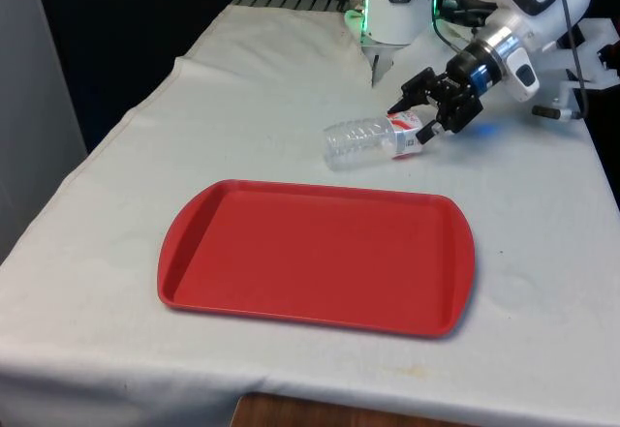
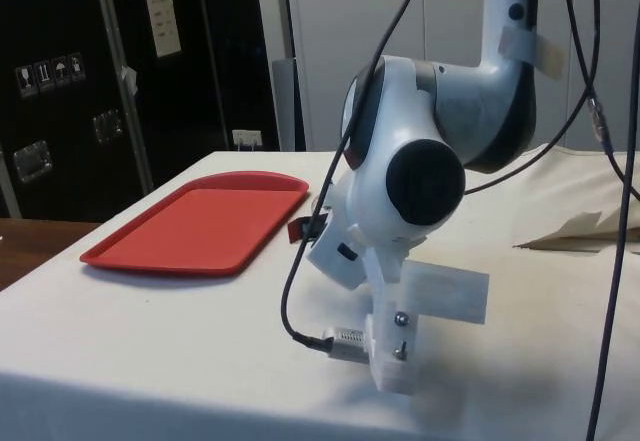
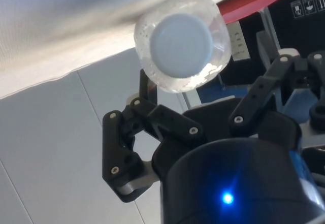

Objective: Place the bottle upright on the tray.

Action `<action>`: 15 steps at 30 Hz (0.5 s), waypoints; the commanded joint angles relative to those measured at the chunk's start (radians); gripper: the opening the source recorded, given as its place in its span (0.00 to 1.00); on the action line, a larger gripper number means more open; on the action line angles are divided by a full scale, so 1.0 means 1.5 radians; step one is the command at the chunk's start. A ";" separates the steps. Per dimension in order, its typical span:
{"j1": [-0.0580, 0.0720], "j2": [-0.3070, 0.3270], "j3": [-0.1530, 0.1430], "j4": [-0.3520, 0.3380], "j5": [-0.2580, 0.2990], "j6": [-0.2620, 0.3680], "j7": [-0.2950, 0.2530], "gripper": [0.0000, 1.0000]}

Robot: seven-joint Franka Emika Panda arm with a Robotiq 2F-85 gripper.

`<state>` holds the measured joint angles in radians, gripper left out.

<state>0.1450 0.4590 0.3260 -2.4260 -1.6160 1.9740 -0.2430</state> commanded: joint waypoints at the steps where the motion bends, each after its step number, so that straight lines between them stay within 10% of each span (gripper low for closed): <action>1: -0.003 0.003 0.000 0.002 -0.004 0.010 0.002 1.00; 15: -0.010 0.005 -0.001 0.002 -0.005 0.041 0.000 1.00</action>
<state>0.1340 0.4630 0.3240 -2.4250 -1.6160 2.0210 -0.2430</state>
